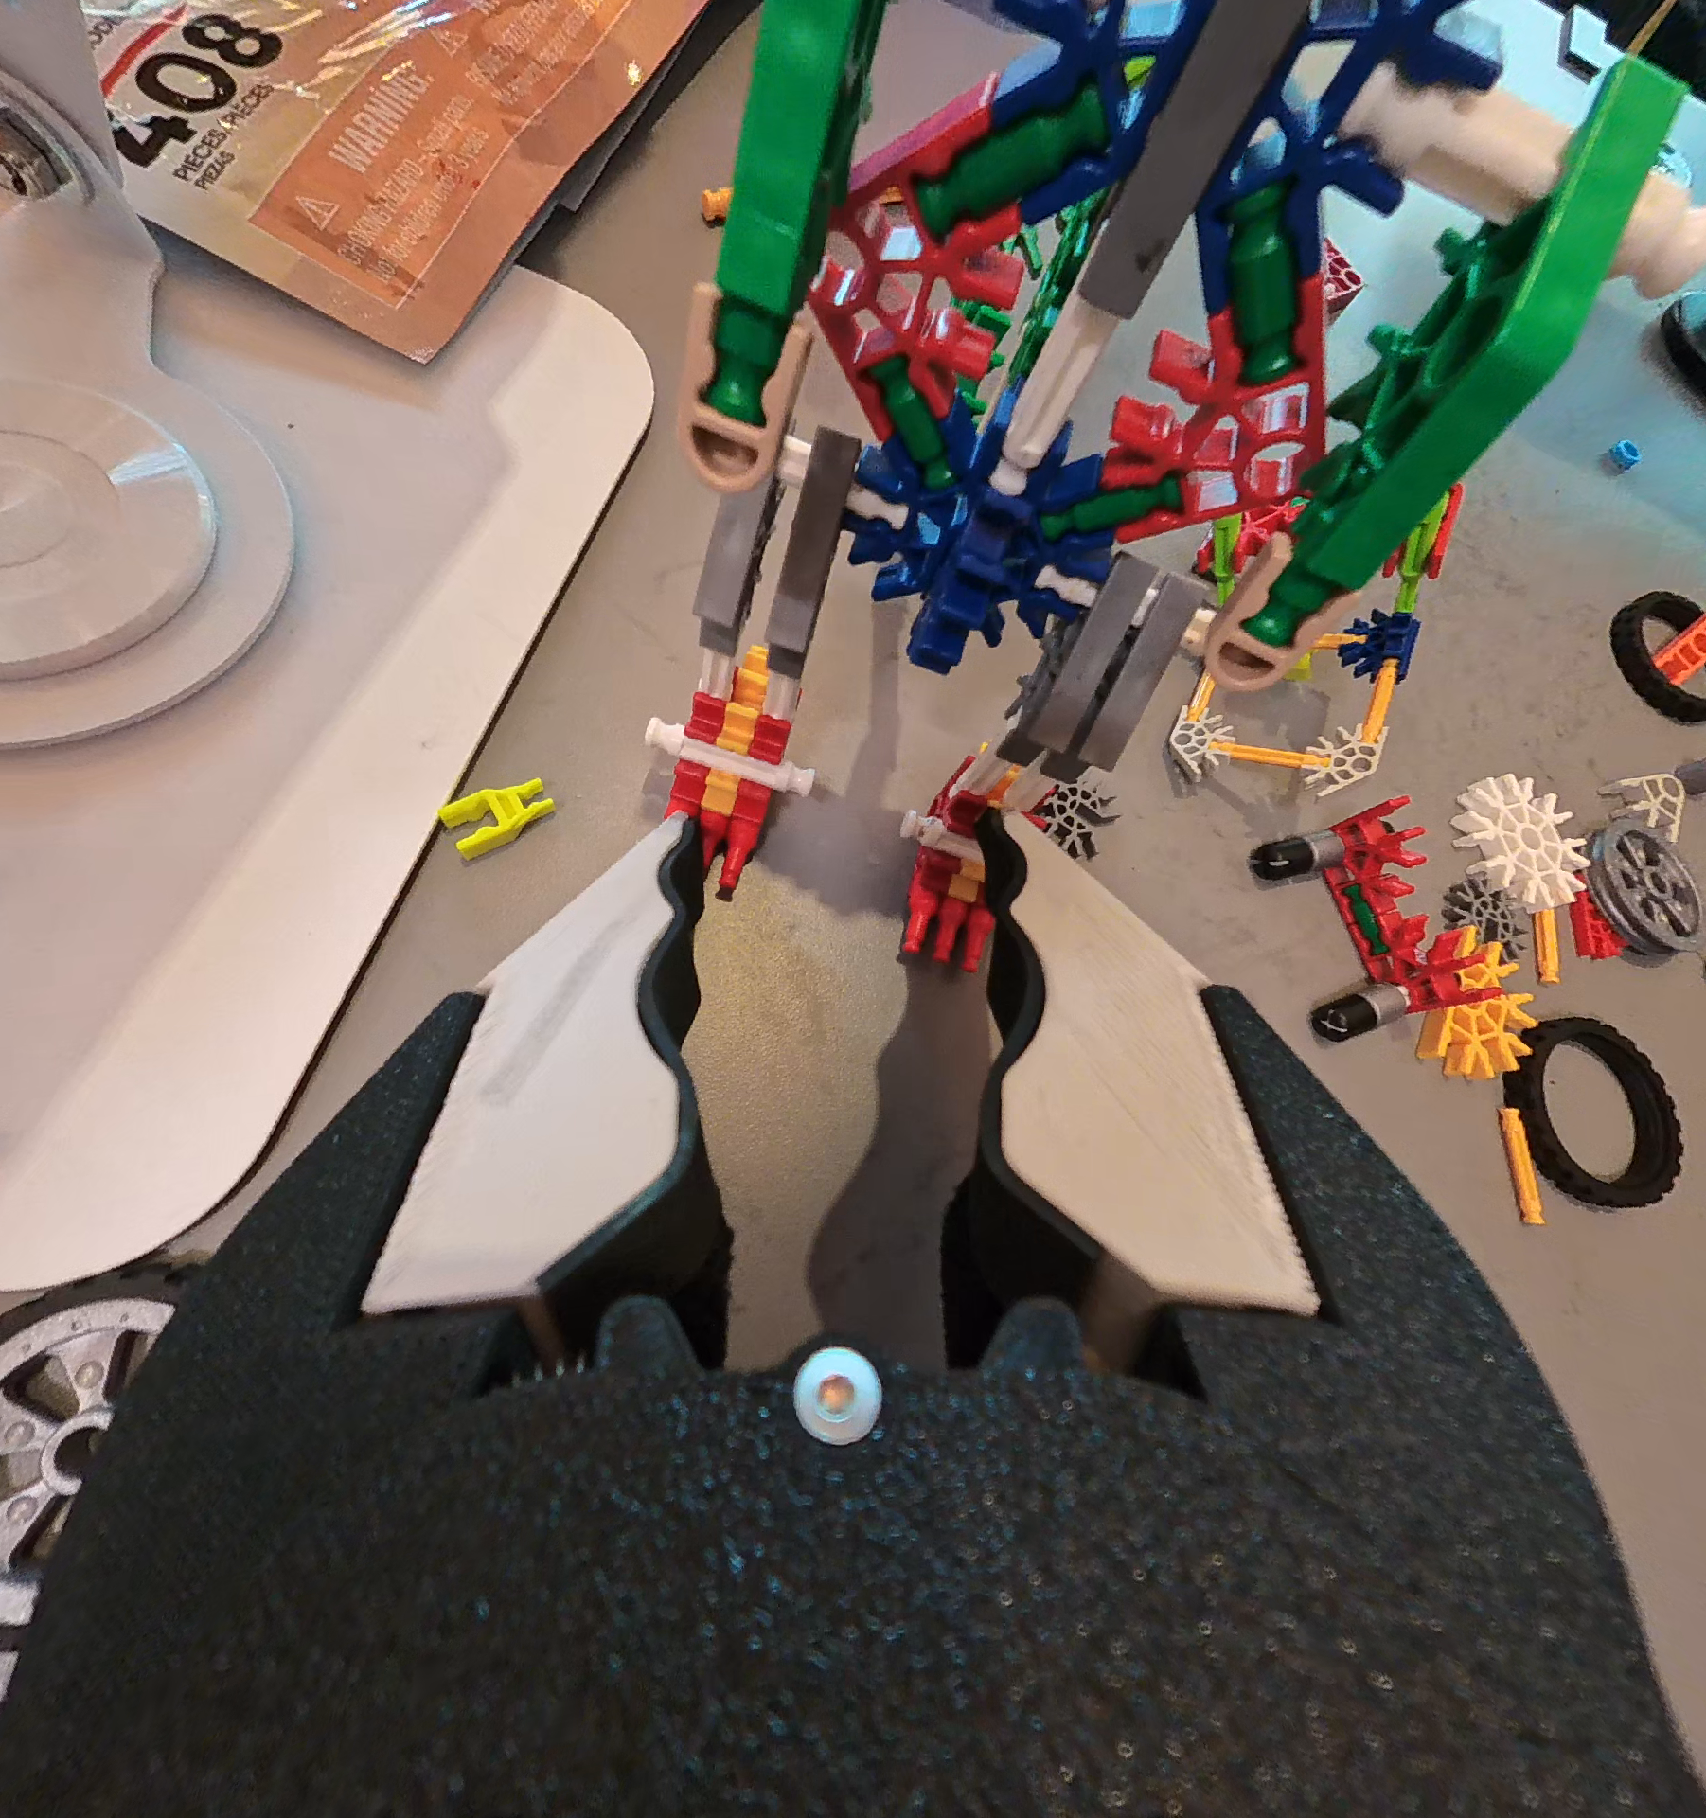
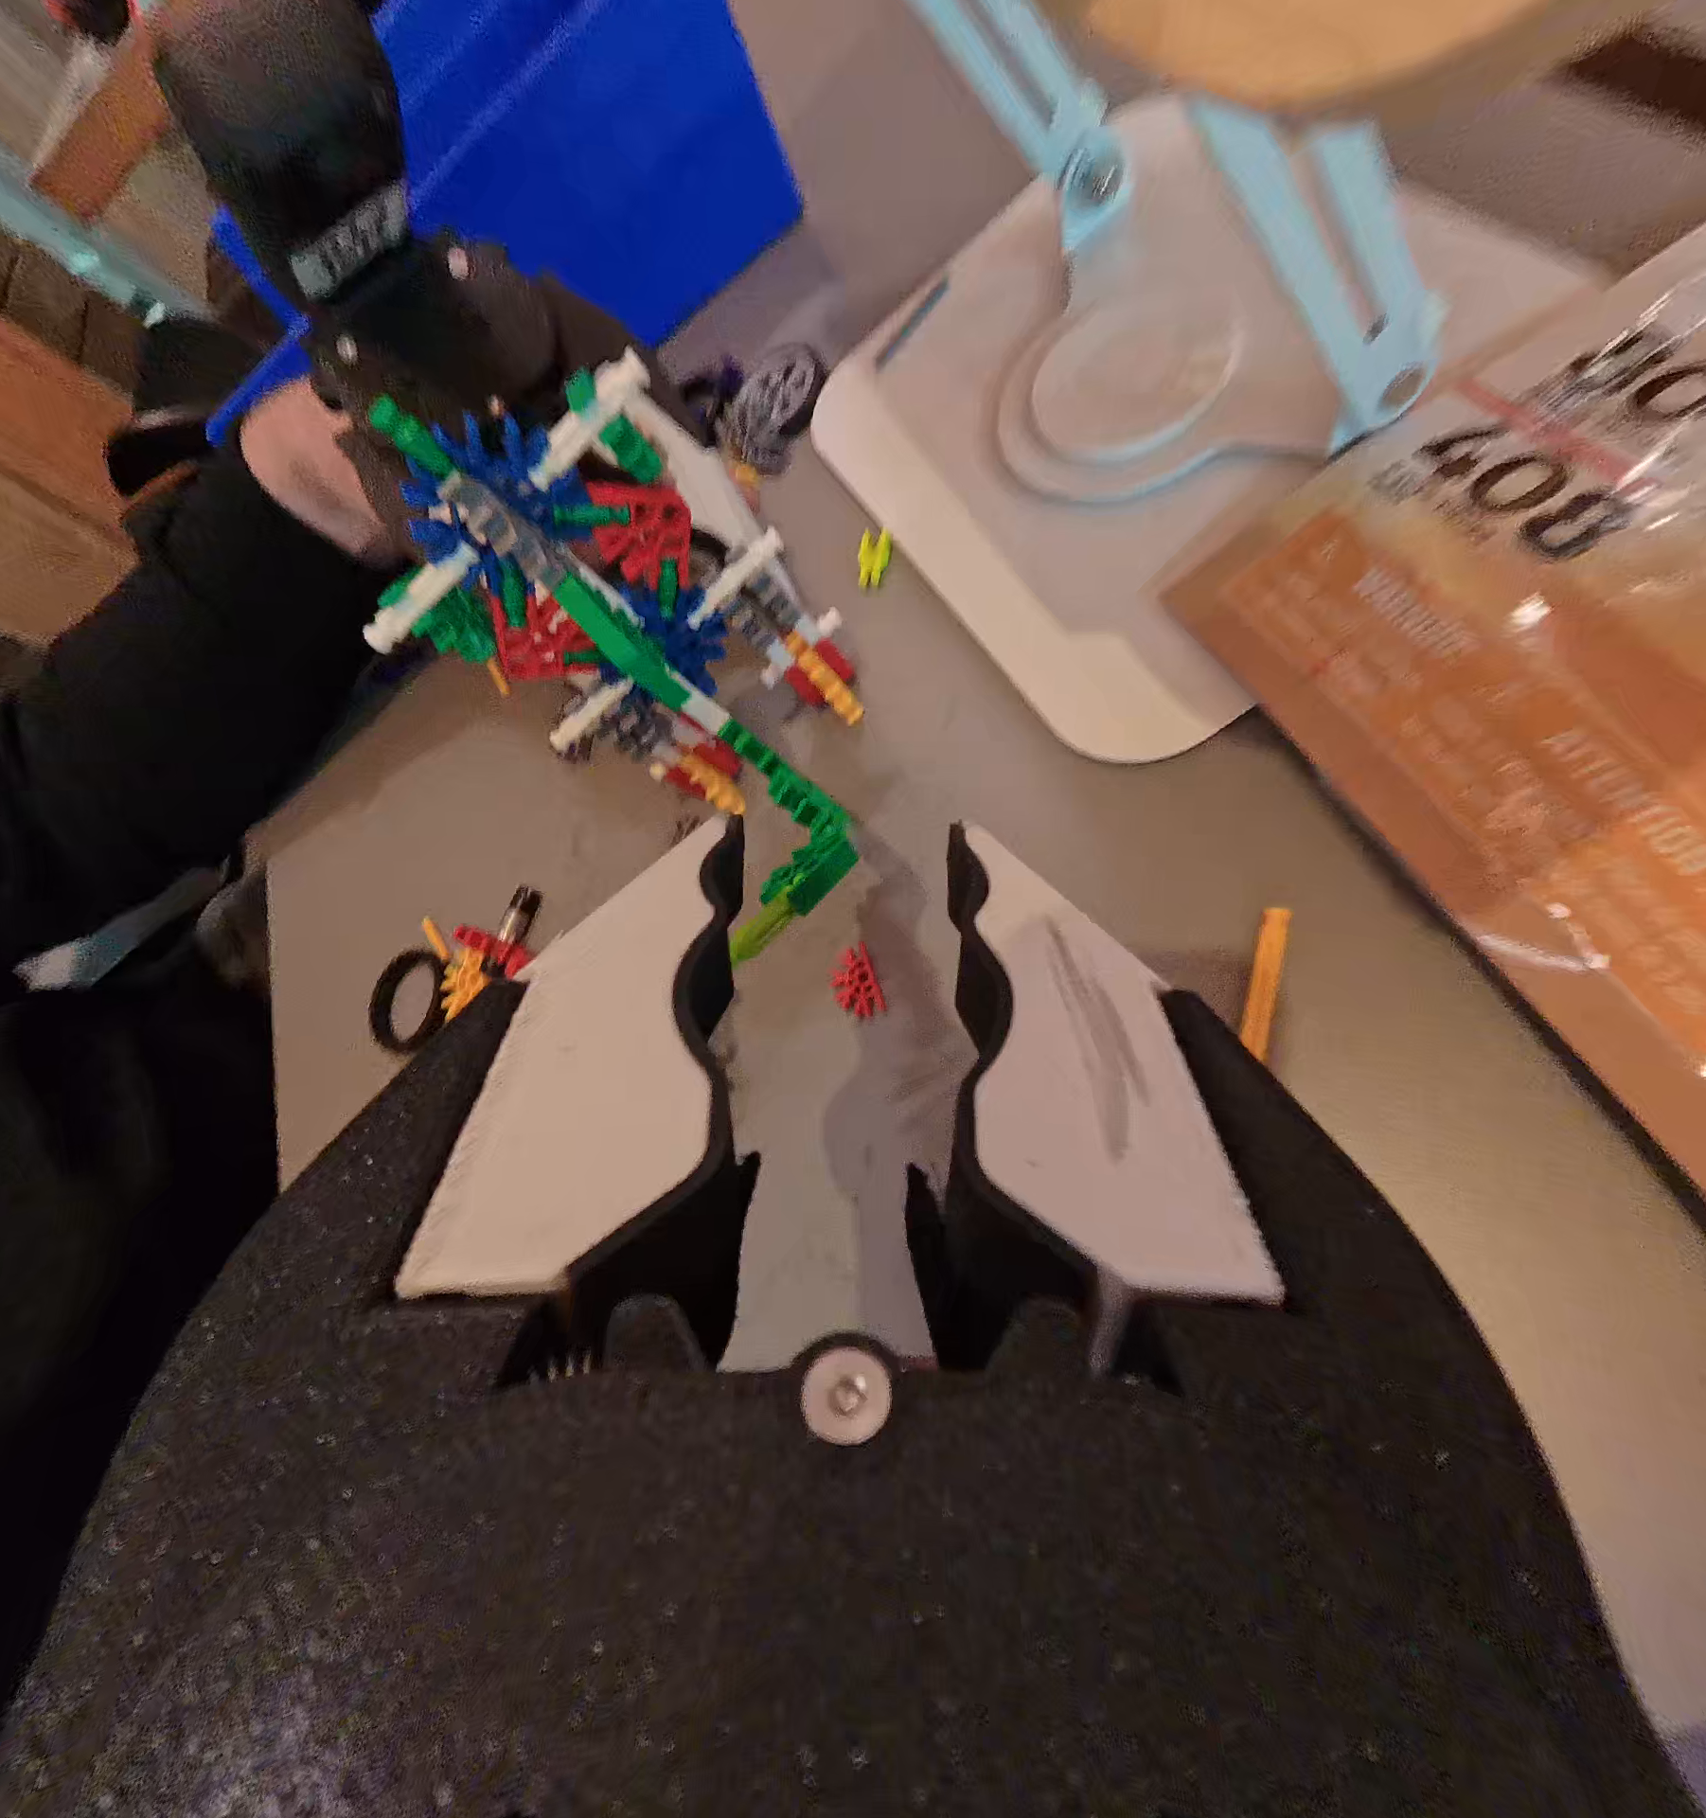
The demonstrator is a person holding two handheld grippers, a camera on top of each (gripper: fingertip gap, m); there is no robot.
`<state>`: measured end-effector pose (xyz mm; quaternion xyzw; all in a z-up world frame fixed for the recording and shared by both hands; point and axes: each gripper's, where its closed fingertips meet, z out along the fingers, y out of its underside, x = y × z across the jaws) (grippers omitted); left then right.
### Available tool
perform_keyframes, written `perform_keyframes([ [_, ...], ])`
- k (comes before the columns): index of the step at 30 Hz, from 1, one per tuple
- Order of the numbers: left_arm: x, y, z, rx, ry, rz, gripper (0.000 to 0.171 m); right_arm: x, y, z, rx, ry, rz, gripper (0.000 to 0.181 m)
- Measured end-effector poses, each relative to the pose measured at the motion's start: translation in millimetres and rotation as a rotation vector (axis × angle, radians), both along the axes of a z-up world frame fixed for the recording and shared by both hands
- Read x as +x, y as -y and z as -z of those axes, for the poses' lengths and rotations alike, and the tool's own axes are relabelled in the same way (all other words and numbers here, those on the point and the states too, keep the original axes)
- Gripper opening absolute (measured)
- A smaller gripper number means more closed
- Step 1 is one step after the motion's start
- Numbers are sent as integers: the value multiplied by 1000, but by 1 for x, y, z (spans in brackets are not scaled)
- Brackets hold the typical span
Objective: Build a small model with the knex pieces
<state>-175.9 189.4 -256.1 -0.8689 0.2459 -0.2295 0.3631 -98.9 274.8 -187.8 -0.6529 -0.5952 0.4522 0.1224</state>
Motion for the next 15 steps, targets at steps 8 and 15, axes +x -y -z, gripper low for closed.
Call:
perform_keyframes([
  [8,0,0,0,-1,2,4,57,2,17,25,121,150,-166,14],
  [15,1,1,0,-2,3,6,56,3,17,9,376,-30,-218,8],
])
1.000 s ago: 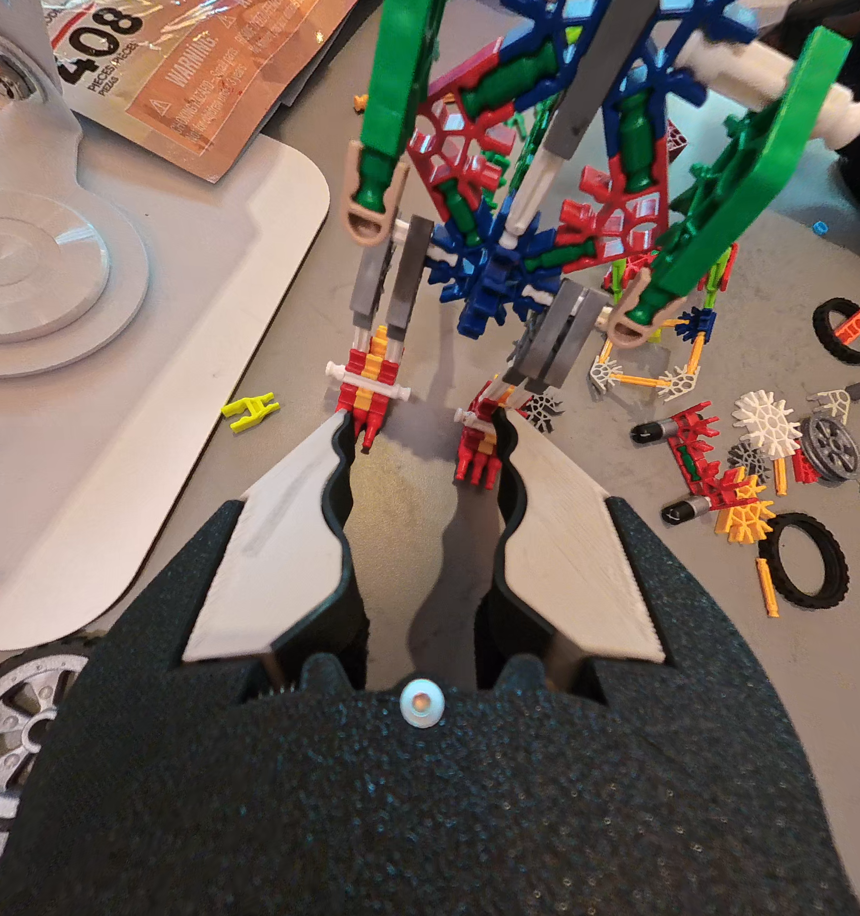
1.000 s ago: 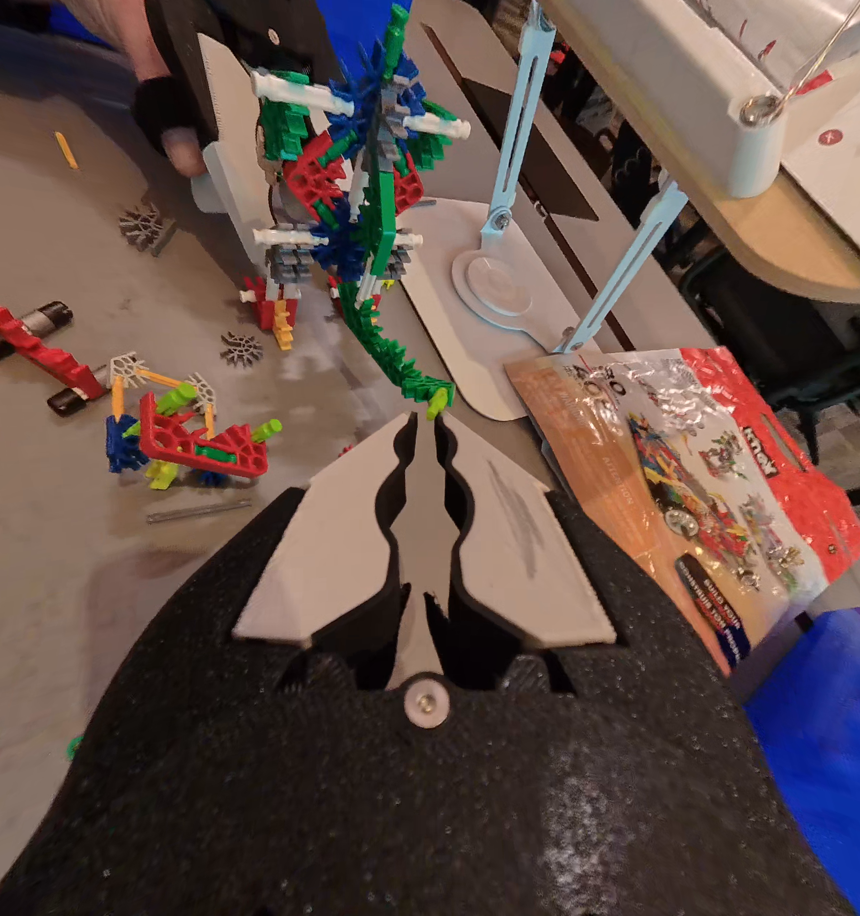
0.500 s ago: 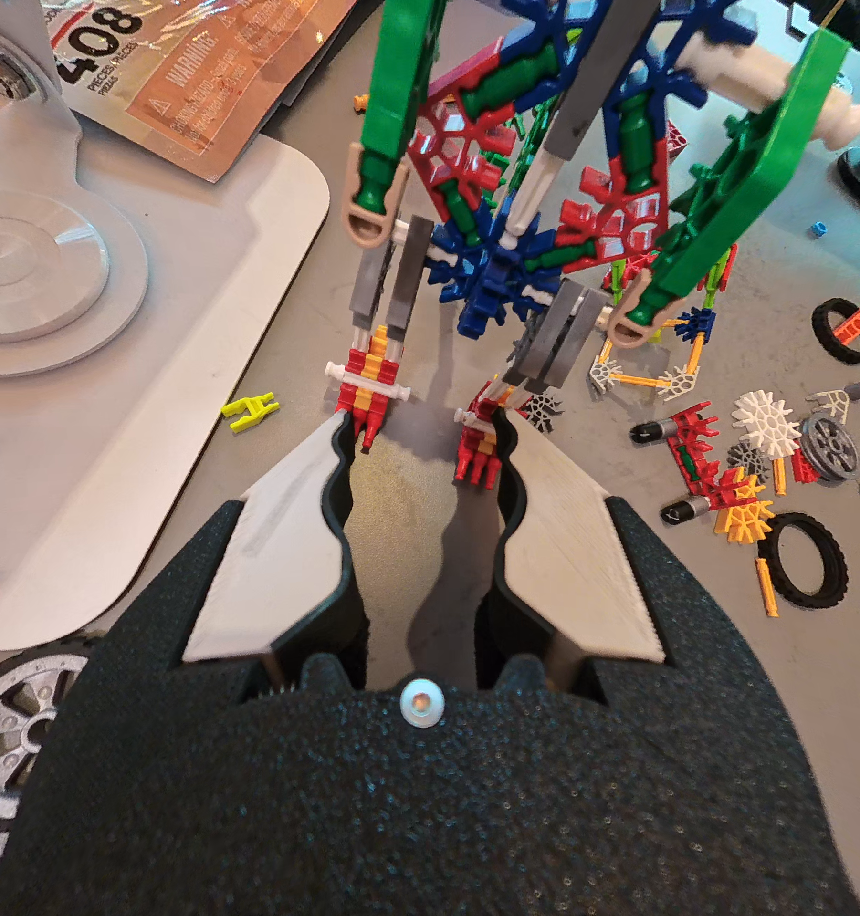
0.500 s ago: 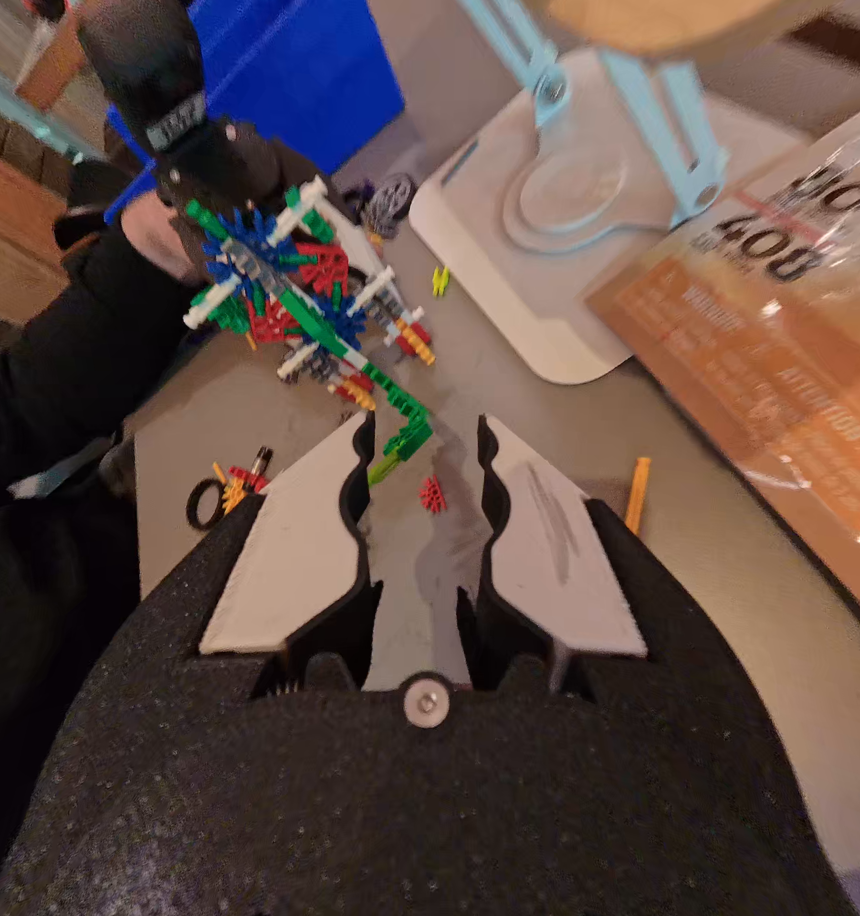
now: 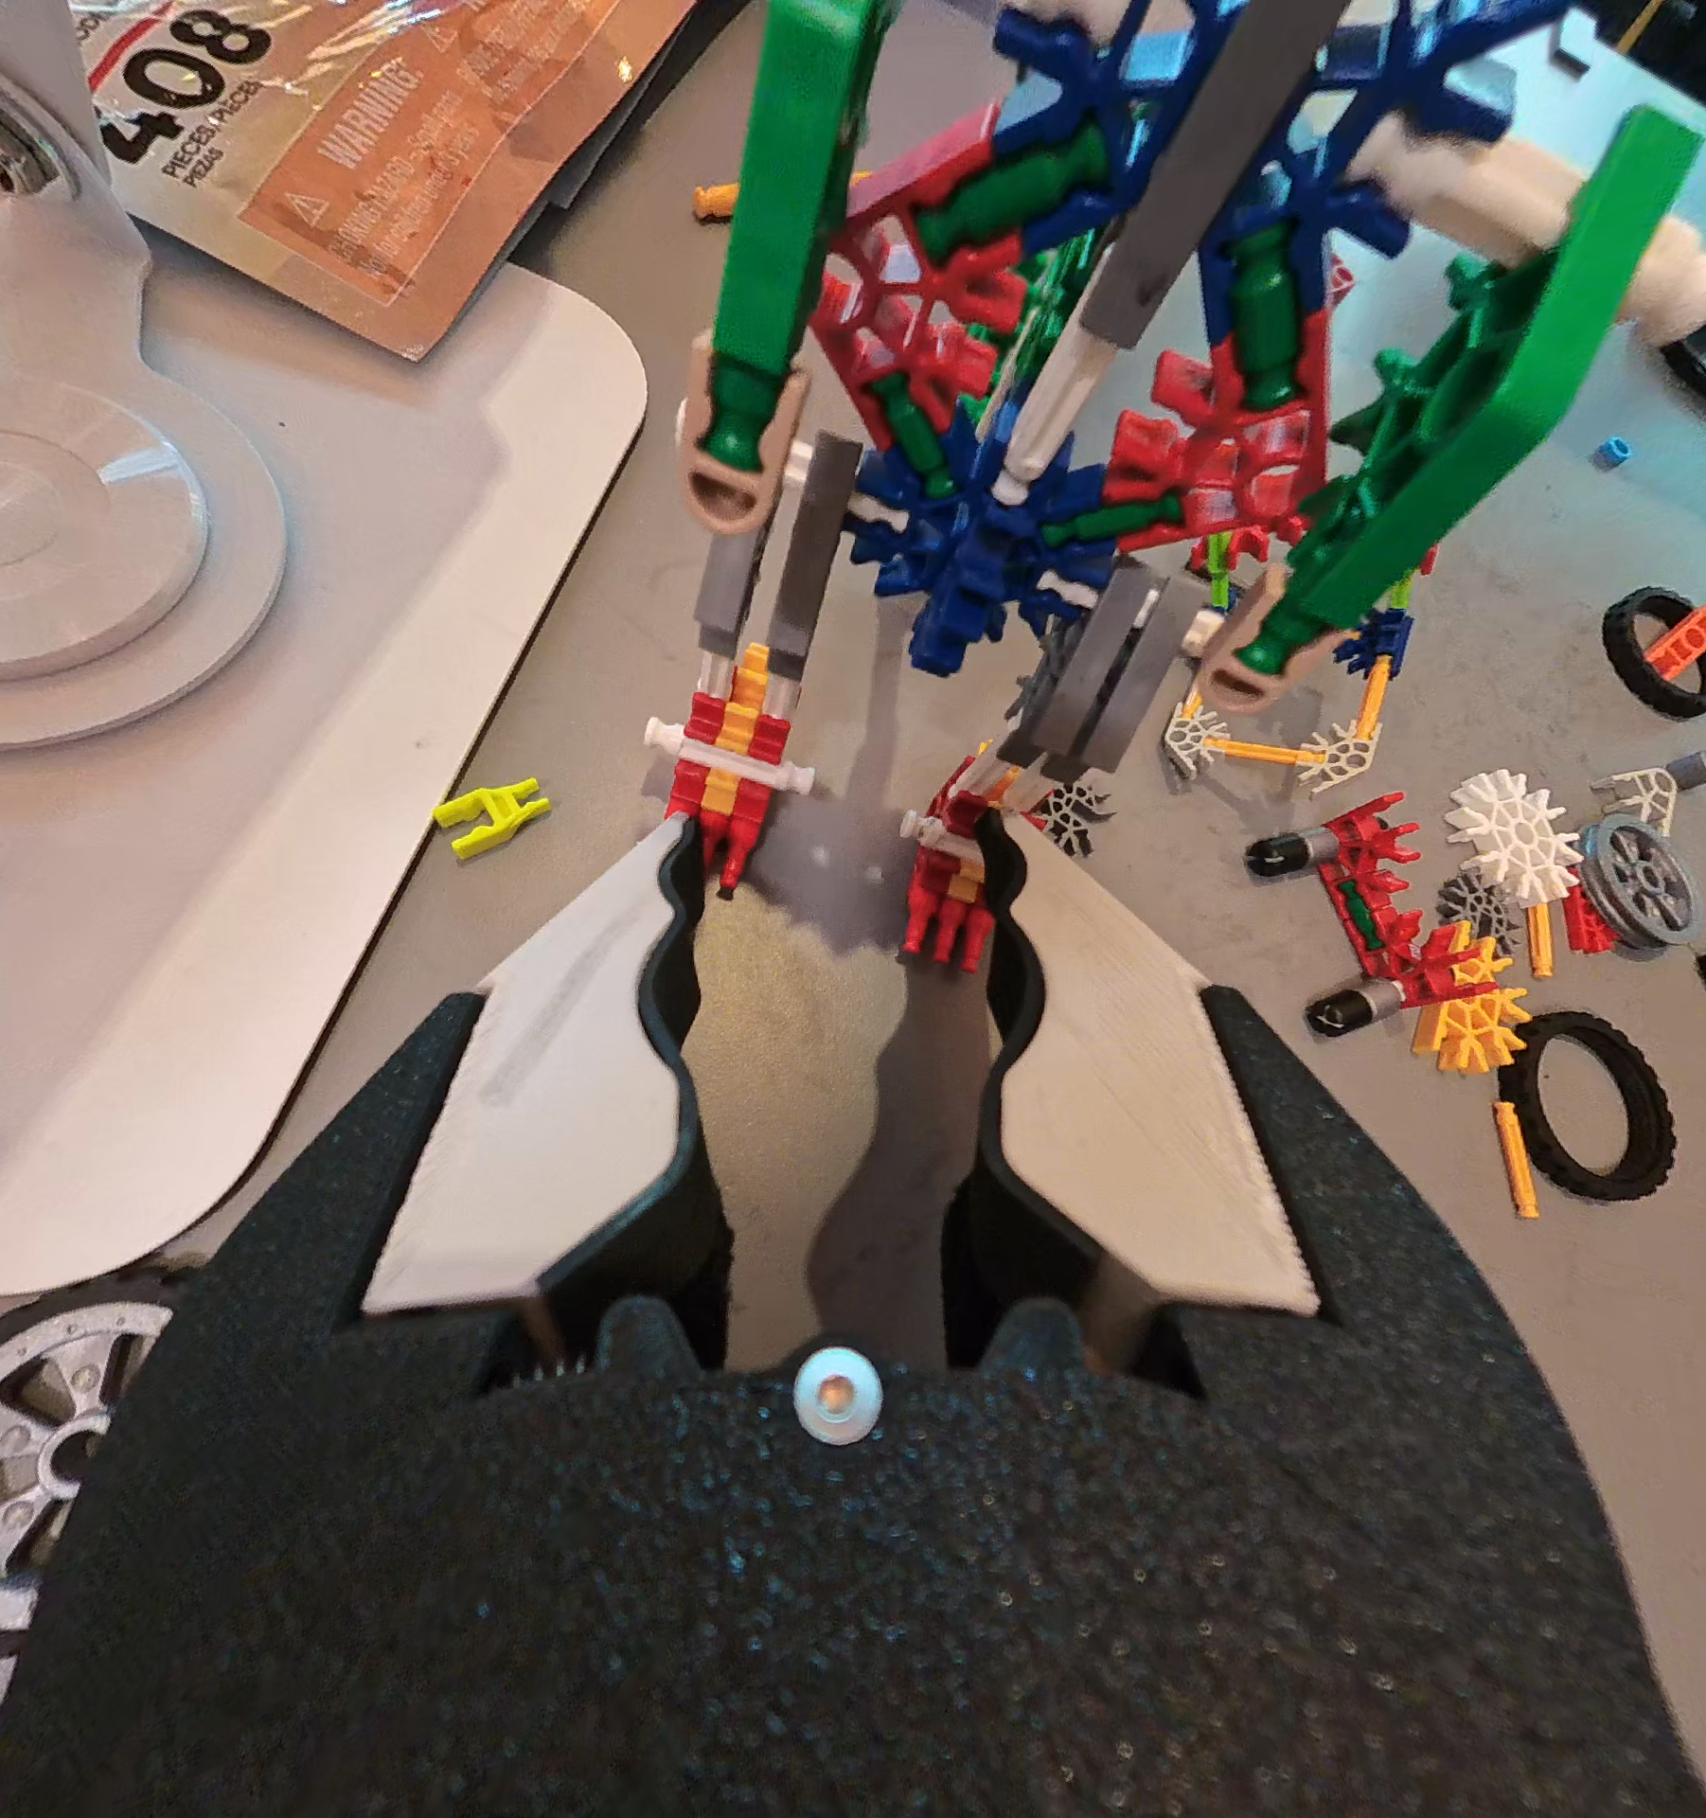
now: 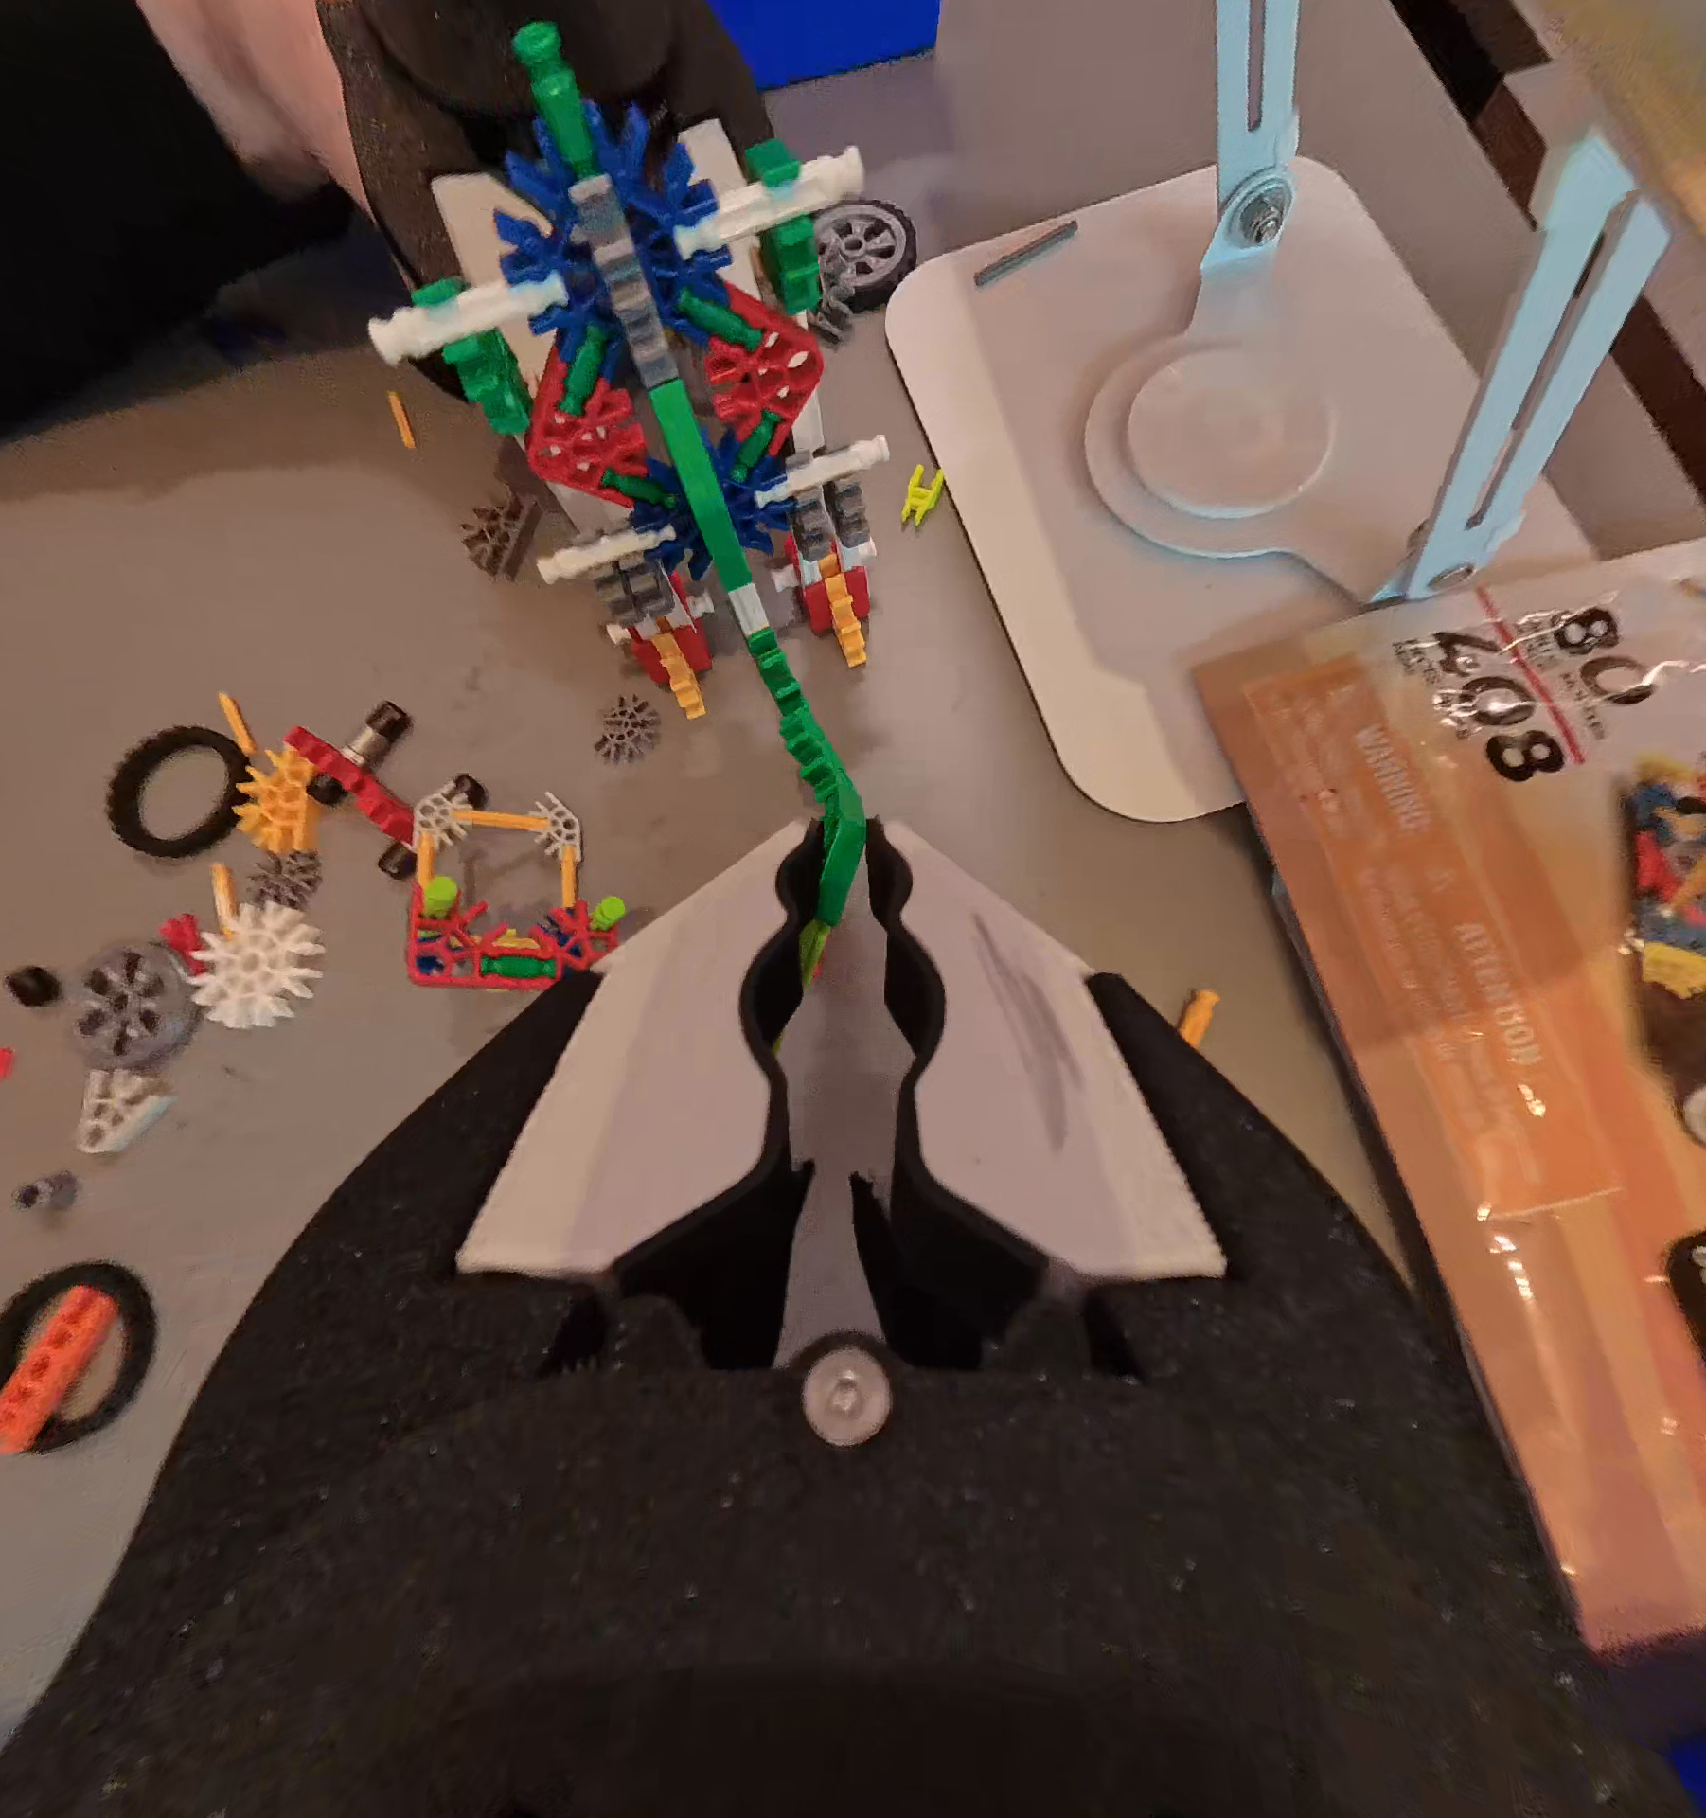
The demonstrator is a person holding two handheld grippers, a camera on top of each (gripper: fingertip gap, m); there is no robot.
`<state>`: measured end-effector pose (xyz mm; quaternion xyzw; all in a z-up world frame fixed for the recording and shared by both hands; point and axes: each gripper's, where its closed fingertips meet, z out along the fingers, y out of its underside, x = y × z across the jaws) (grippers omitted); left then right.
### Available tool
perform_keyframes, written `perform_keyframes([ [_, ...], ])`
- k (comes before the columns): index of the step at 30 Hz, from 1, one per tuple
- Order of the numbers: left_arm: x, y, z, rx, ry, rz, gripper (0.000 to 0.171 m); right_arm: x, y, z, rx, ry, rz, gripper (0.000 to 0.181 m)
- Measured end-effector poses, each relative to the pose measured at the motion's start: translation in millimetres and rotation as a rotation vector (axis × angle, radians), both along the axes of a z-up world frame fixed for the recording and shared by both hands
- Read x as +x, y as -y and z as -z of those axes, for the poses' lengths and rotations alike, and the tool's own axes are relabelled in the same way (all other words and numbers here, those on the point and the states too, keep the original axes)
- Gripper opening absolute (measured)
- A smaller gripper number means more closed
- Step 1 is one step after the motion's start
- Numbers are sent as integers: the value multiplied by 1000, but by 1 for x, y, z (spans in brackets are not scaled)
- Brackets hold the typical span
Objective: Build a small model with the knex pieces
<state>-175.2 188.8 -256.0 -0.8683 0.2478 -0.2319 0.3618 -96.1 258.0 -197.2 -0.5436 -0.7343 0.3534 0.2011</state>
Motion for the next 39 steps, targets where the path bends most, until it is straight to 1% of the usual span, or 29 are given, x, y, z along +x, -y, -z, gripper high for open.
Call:
perform_keyframes([
  [3,0,0,0,0,0,-1,56,0,1,1,186,-58,-55,6],
  [4,0,0,0,0,0,-1,56,1,1,1,211,-61,-56,6],
  [6,0,0,0,-1,1,-1,56,3,5,-3,201,-83,-56,6],
  [8,0,0,0,0,0,-1,56,4,8,-10,237,-144,-72,5],
  [10,0,0,0,0,0,-1,56,4,7,-9,383,-190,-99,5],
  [12,0,0,0,-1,0,-1,56,4,7,-7,596,-236,-134,5],
  [13,0,0,0,-2,2,-1,56,4,7,-7,636,-244,-125,5],
  [14,0,0,0,-2,2,-1,56,4,7,-7,611,-240,-101,6],
  [15,0,0,0,-1,1,-1,56,5,6,-10,561,-244,-67,10],
  [17,0,0,0,-1,1,-1,56,7,3,-11,434,-216,-20,25],
  [18,0,0,0,-1,1,-1,56,8,1,-9,408,-184,-14,28],
  [19,0,0,0,-1,1,-1,56,8,-2,-5,419,-154,-12,29],
  [20,0,0,0,-1,1,-1,56,9,-5,1,444,-113,-17,24],
  [21,0,0,0,-1,1,-1,56,11,-6,9,459,-64,-30,8],
  [23,0,0,0,-1,1,-1,56,10,-7,19,443,-13,-38,6],
  [28,0,0,0,-1,1,0,56,9,-3,36,280,7,-27,5],
  [30,0,0,0,-1,1,0,56,8,-2,37,209,9,-15,5],
  [39,0,0,0,1,0,0,56,7,2,49,72,29,-6,5],
])
